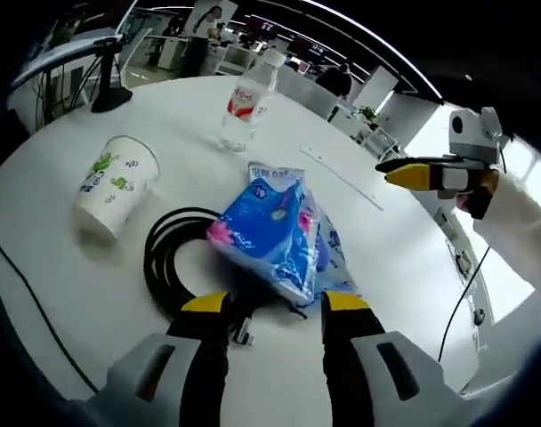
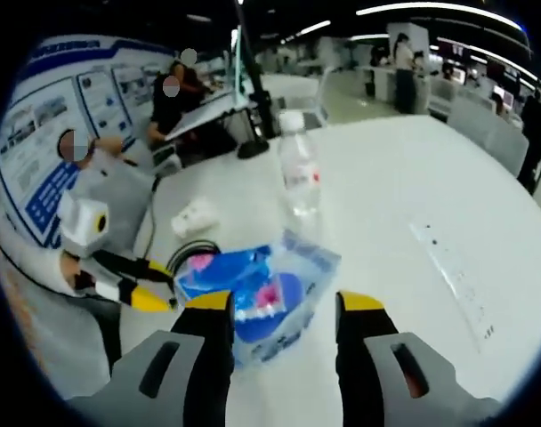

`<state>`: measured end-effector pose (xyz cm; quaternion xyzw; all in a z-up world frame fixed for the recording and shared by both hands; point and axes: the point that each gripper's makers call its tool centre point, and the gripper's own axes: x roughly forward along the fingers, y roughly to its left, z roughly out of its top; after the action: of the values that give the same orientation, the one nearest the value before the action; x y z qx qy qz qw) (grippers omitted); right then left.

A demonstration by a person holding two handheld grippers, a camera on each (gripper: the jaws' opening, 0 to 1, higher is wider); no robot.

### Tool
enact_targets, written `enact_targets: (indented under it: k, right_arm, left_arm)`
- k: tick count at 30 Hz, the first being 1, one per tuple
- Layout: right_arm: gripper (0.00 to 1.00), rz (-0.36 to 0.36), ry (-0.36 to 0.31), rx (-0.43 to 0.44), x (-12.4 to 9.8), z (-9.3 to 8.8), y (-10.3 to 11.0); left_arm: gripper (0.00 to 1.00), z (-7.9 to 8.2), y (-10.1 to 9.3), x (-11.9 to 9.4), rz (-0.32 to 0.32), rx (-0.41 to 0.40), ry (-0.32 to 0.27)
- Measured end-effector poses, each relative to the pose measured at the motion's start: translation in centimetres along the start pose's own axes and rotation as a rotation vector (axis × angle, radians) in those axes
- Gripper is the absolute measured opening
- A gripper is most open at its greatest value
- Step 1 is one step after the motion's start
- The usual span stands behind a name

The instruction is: Arrange the tabletop items into an orderly group along one side of the table until the central work area is clear of visible clutter.

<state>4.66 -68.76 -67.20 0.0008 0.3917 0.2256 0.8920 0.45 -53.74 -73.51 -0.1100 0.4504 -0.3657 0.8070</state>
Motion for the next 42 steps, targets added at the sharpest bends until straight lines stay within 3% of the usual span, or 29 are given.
enact_targets:
  k: [4, 8, 13, 15, 21, 24, 29, 37, 40, 42]
  right_arm:
    - [0.36, 0.027, -0.001, -0.032, 2.4, -0.1, 0.3]
    - [0.34, 0.014, -0.025, -0.025, 4.5, -0.4, -0.5]
    - [0.33, 0.062, 0.033, -0.045, 7.0, -2.0, 0.2]
    - [0.28, 0.093, 0.059, -0.006, 7.9, -2.9, 0.7]
    - [0.15, 0.105, 0.059, 0.007, 8.9, -3.8, 1.7]
    - [0.1, 0.085, 0.059, -0.013, 8.6, -4.2, 1.7]
    - [0.05, 0.046, -0.009, 0.125, 6.9, -3.6, 1.5]
    - [0.01, -0.016, -0.032, 0.182, 3.1, -5.4, 2.4]
    - [0.01, -0.056, -0.097, 0.293, 1.0, -5.3, 2.6]
    - [0.01, -0.076, -0.1, 0.392, -0.2, -6.0, 2.9]
  left_arm:
    - [0.34, -0.2, -0.5, 1.0, -0.018, -0.007, 0.015]
    - [0.31, 0.0, -0.4, 1.3, 0.005, 0.005, 0.01]
    - [0.24, 0.0, 0.1, 1.5, 0.007, 0.002, 0.019]
    - [0.22, 0.1, 0.3, 1.6, 0.007, 0.008, 0.027]
    - [0.15, 0.0, 0.7, 1.8, 0.025, 0.008, 0.03]
    - [0.11, 0.0, 0.7, 1.7, 0.032, 0.022, 0.032]
    - [0.04, 0.1, 0.3, 1.5, 0.027, 0.048, 0.04]
    - [0.01, 0.8, -1.2, 0.4, 0.017, 0.161, 0.042]
    - [0.0, 1.4, -2.3, -0.3, -0.002, 0.209, 0.027]
    - [0.0, 2.1, -2.9, -0.8, -0.013, 0.232, 0.01]
